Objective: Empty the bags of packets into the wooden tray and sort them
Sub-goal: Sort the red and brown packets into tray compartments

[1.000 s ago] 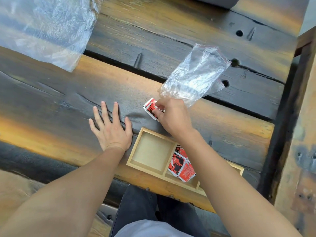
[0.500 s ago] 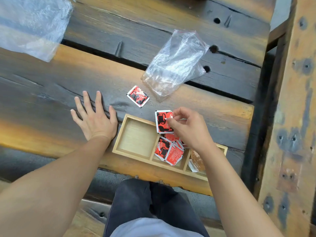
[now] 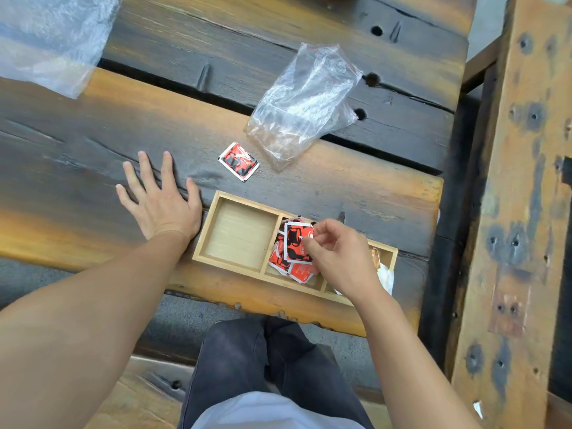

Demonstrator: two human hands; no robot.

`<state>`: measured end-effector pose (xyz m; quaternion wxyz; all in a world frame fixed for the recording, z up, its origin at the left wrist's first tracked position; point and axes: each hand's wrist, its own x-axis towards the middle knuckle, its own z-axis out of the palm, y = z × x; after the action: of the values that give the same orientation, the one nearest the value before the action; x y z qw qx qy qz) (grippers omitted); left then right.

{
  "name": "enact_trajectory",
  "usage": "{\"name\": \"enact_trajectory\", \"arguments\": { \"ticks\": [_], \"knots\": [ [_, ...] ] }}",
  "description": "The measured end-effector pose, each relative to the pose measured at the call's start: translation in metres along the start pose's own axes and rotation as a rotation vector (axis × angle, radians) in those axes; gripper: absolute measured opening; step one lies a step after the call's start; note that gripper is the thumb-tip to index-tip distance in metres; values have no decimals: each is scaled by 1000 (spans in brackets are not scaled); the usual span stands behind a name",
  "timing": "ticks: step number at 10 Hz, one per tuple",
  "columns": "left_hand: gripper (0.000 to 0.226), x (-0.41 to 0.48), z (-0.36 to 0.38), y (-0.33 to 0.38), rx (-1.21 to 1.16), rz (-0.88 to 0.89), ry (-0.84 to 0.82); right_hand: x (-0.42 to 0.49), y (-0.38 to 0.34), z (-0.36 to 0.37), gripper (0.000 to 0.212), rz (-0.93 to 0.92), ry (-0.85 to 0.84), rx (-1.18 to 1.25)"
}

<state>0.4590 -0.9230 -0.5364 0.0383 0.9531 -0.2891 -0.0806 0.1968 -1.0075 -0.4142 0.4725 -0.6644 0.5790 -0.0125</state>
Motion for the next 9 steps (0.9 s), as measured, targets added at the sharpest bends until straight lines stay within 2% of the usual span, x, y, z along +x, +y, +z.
{"name": "enact_trajectory", "arguments": {
  "ticks": [2,5,7,8,9],
  "knots": [
    [62,0,-1,1,1,-3,-2,-4,10,11,17,1,-57,-42],
    [62,1,-1,1,2,-3,-10,-1,2,15,8,19,-124,-103],
    [62,1,-2,1,15,-7,-18,5,-5,15,19,-3,-163,-250],
    [62,1,-2,1,8,-5,-22,8,-9,15,7,-12,-168,-262],
    [62,2,-1,0,9,-7,-17,13,-12,14,9,-32,-130,-252]
  ]
}}
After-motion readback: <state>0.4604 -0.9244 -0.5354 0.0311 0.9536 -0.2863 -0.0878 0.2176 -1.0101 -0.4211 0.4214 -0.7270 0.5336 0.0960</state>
